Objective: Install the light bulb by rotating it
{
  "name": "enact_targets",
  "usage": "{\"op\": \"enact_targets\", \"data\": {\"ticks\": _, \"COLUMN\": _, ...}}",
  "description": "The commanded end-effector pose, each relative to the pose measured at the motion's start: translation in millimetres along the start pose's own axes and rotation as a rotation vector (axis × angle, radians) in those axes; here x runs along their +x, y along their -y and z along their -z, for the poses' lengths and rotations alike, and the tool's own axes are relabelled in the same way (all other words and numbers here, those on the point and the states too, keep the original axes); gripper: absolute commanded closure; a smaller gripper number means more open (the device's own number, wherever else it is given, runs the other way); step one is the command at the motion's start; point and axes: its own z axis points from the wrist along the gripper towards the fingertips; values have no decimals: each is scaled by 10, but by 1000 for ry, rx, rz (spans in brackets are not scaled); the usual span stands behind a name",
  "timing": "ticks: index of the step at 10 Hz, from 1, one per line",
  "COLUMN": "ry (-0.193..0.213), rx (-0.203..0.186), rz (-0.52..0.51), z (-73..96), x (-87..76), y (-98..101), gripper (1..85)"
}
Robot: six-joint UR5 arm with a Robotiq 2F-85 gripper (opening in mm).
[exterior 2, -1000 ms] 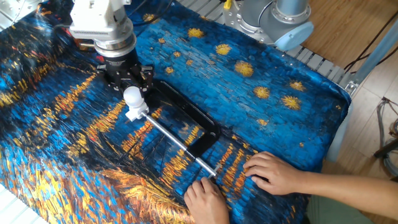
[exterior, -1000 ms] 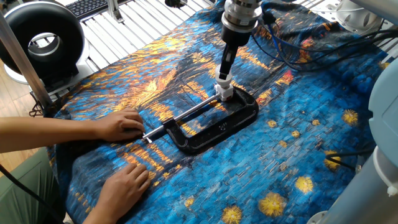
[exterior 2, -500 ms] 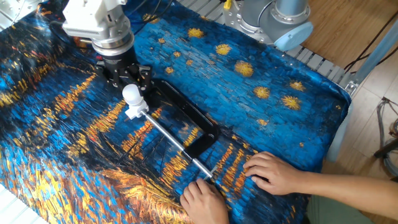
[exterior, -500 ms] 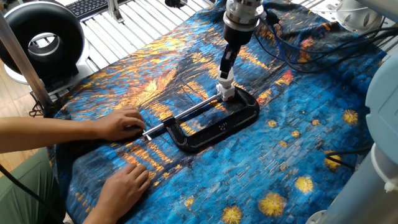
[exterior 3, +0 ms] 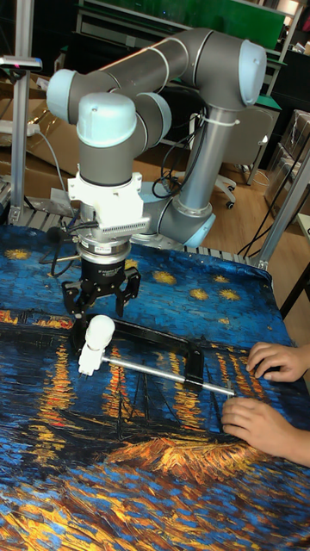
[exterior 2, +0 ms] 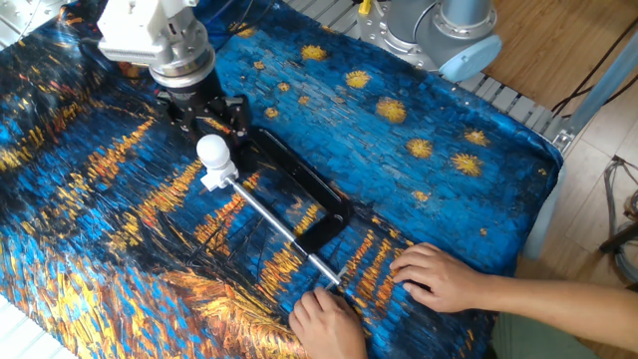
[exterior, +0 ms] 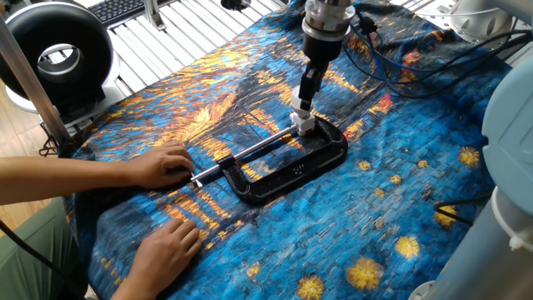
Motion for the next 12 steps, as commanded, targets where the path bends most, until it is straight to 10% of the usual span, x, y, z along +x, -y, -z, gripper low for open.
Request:
{"op": "enact_targets", "data": {"ticks": 1, "ry": -51, "rx": 38, "rz": 148, "z": 72, "x": 5, "y": 4, "gripper": 170}}
{"op": "enact_targets", "data": {"ticks": 7, "ry": -93, "rx": 96, "rz": 533, "z": 84, "x": -15, "y": 27, "gripper": 130}}
{"op": "enact_targets", "data": {"ticks": 10, "ry": -118, "rx": 172, "rz": 533, "z": 425, "x": 284, "y": 199, "gripper": 157}}
{"op": "enact_targets", "data": {"ticks": 12, "ry": -142, "rx": 288, "rz": 521, "z": 583, "x": 394, "y": 440, "gripper": 153}}
